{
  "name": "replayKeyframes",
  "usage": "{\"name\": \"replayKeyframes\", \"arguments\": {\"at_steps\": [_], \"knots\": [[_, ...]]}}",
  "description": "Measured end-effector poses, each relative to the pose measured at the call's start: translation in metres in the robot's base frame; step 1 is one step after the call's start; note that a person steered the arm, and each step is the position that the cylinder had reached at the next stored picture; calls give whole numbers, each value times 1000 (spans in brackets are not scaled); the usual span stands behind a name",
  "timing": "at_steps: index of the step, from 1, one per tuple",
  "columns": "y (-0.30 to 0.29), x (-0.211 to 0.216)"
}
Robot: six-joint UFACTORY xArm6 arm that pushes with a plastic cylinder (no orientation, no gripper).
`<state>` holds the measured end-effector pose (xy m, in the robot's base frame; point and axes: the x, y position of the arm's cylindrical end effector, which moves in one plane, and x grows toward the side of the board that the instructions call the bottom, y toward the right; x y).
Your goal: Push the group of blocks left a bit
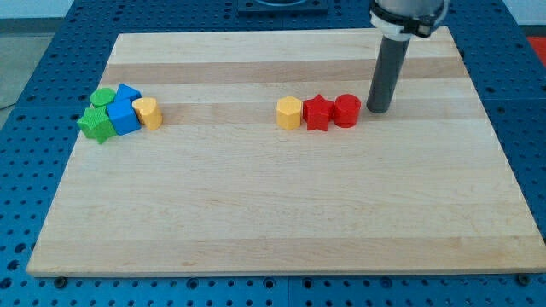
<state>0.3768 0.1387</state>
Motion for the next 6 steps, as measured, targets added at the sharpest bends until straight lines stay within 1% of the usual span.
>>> {"name": "replayKeyframes", "arguments": {"at_steps": [1,2,3,5,6], "knots": [[28,22],[33,48],[0,47],[-48,3],[-55,-15]]}}
